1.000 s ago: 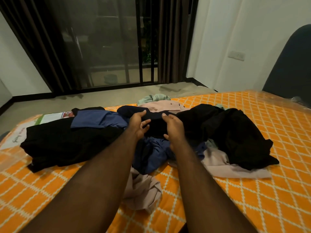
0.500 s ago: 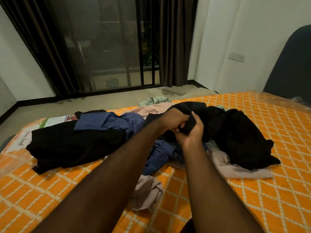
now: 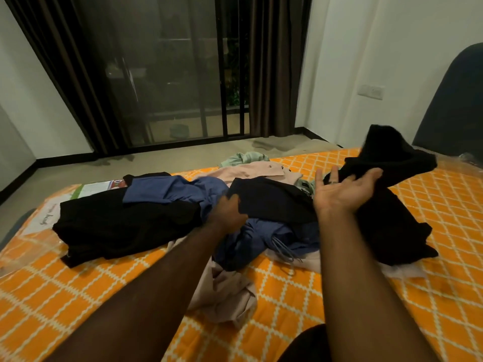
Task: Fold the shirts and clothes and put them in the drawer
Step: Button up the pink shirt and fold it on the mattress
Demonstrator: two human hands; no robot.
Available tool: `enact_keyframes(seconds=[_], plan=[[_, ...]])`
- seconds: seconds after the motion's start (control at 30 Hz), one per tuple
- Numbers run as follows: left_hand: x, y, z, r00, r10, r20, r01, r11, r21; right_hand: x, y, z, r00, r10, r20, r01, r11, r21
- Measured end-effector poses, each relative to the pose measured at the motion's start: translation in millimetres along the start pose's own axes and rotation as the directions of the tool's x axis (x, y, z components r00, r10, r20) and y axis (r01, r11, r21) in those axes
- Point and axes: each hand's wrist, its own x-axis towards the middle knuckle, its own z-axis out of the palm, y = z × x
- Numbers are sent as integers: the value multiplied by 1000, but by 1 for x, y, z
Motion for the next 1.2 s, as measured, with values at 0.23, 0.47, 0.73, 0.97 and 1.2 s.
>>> enact_keyframes(seconds=[0.23, 0.47, 0.73, 0.97, 1.2], plan=[[-33, -49, 15, 983, 130, 126, -174, 875, 452, -33, 64, 18, 787, -6, 617, 606, 198, -771], [-37, -97, -13, 985, -132, -107, 163, 917, 364, -65, 132, -14, 737, 559, 379, 507, -88, -857], [-42, -149, 4, 951, -273, 142, 210, 914, 348, -85, 195, -50, 542, 798, 265, 732, -292, -616], [-41, -146, 14, 983, -166, -80, 177, 972, 154, -82, 207, -86, 713, 701, 16, 573, -570, -589], [-34, -132, 14, 960, -188, -206, 51, 844, -534, -68, 198, -66, 744, 578, 335, 614, -394, -684]])
